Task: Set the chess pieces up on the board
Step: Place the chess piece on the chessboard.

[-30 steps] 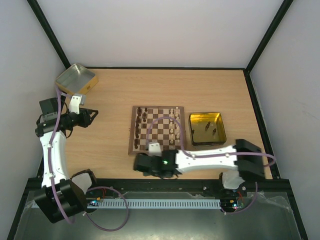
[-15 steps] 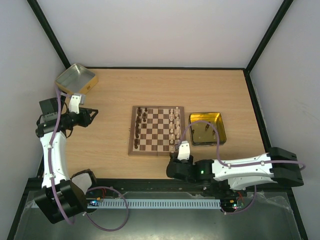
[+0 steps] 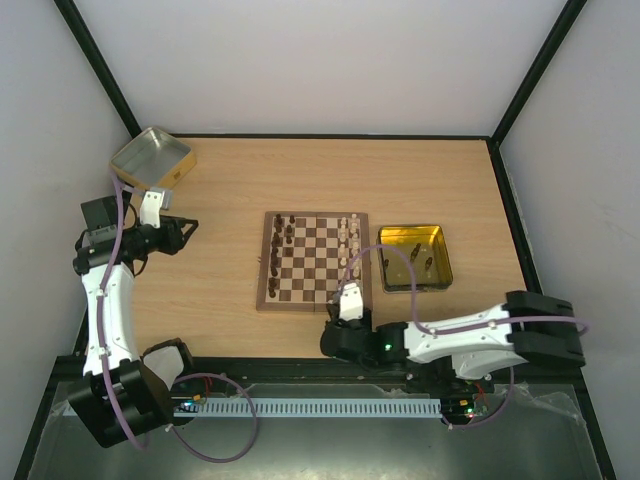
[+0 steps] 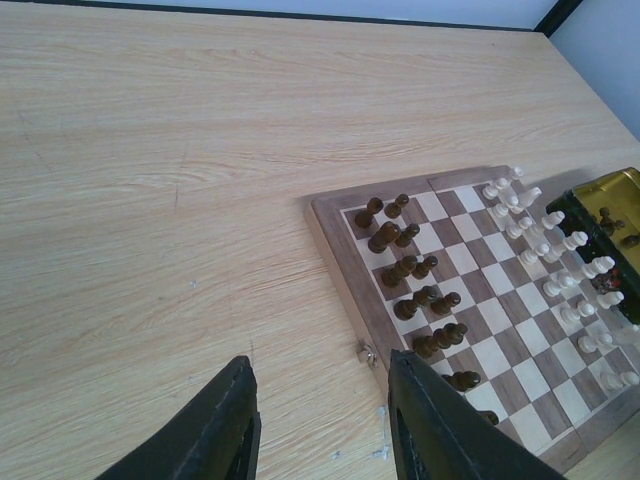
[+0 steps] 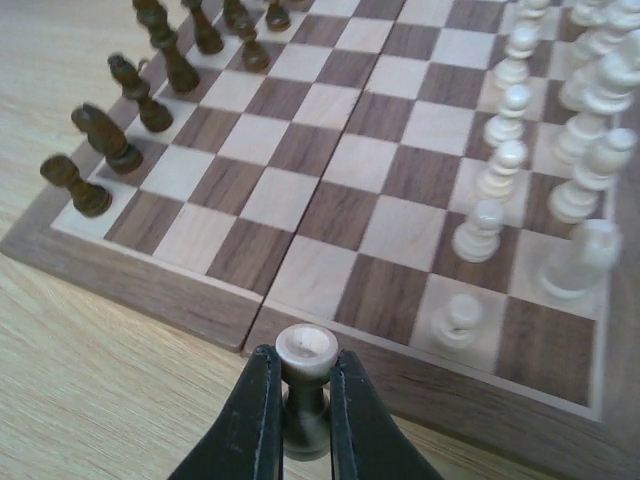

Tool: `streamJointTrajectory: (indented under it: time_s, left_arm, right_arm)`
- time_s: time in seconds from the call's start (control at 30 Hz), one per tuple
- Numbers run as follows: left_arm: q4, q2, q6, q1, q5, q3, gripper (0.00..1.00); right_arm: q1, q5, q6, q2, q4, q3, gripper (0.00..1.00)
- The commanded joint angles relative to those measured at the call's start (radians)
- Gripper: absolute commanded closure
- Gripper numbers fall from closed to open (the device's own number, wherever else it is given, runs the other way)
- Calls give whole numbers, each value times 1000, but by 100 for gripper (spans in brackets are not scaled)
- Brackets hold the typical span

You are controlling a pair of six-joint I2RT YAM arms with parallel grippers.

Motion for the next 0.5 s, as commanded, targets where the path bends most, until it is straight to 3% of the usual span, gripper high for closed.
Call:
streamJointTrajectory:
  time_s: [0.0, 0.47]
  left_arm:
    - [5, -8, 1, -4, 18, -12, 63]
    - [-11, -14, 22, -8, 29, -8, 63]
  right_arm:
    - [5, 34, -62, 131, 89, 89, 98]
    - [-53, 23, -133, 343, 287, 153, 98]
